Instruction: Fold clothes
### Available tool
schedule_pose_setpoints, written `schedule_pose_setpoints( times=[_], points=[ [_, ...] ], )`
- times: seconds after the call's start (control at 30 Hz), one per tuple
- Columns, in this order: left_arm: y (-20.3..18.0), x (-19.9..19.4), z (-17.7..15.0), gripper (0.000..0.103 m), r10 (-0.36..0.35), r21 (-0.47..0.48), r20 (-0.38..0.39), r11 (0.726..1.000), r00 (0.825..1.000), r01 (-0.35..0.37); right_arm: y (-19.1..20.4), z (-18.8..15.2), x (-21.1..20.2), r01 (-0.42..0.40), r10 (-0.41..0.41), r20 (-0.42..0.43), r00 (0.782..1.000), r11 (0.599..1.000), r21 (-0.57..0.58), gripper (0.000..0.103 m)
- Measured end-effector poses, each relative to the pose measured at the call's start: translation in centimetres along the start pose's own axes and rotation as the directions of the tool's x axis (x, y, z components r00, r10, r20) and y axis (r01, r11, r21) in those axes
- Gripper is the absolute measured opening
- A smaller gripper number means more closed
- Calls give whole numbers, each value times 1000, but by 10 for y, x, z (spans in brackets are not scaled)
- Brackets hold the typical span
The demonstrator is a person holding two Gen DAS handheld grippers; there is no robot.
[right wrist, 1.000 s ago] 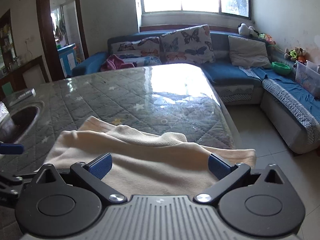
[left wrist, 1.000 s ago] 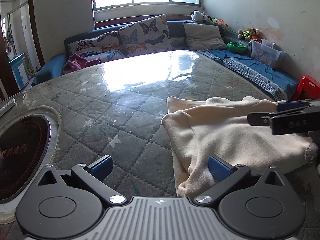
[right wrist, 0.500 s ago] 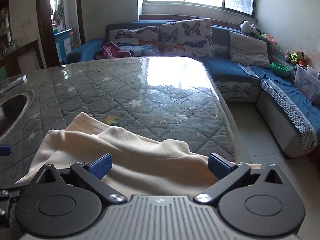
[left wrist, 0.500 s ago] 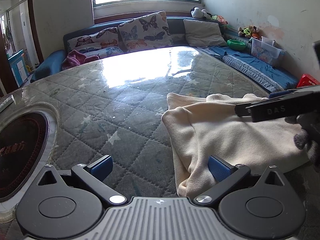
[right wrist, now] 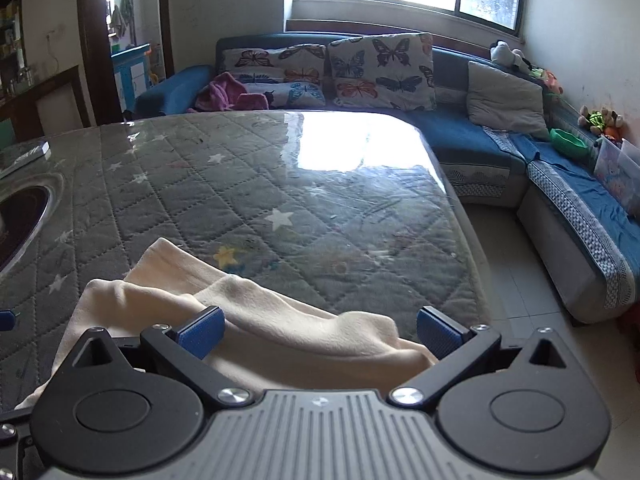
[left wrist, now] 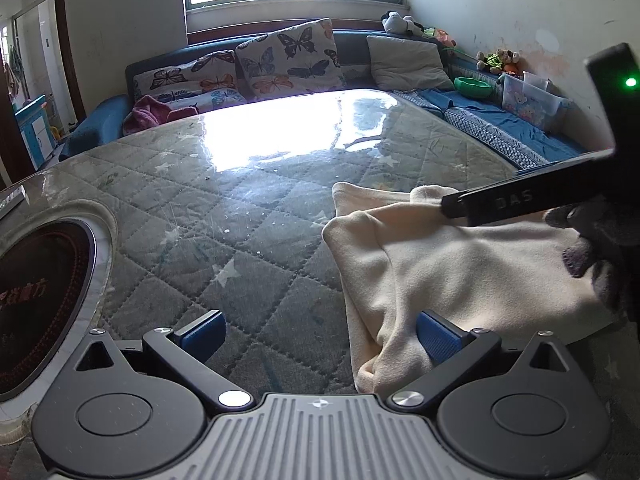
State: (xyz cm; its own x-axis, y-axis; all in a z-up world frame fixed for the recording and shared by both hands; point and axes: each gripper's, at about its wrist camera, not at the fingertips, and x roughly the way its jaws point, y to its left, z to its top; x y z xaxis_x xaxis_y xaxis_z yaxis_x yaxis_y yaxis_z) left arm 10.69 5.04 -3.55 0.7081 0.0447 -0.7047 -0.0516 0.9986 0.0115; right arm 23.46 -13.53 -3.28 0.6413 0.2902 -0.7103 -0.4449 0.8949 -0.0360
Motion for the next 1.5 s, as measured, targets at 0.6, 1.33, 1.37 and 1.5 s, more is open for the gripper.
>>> schedule_pose_setpoints(
  times=[0.6,1.33,1.37,1.5],
  points=[
    [1,1,0,103,2,-6,-4,1000,1000,-2,-26,-5,1,169,-169,-17,986,985,36,103],
    [0,-5,-1,103,16,-1,0,1000,1000,-16,29,-87,-81,221,-198,126,972,954,-202,103],
    [0,-5,-2,103,16,-1,-1,1000,1000,-16,32,-93,-83,235,-208,143,968,949,-208,103],
    [-1,-5,-2,103,18,-1,-1,1000,1000,-18,39,-106,-89,273,-234,192,953,938,-212,103]
  ],
)
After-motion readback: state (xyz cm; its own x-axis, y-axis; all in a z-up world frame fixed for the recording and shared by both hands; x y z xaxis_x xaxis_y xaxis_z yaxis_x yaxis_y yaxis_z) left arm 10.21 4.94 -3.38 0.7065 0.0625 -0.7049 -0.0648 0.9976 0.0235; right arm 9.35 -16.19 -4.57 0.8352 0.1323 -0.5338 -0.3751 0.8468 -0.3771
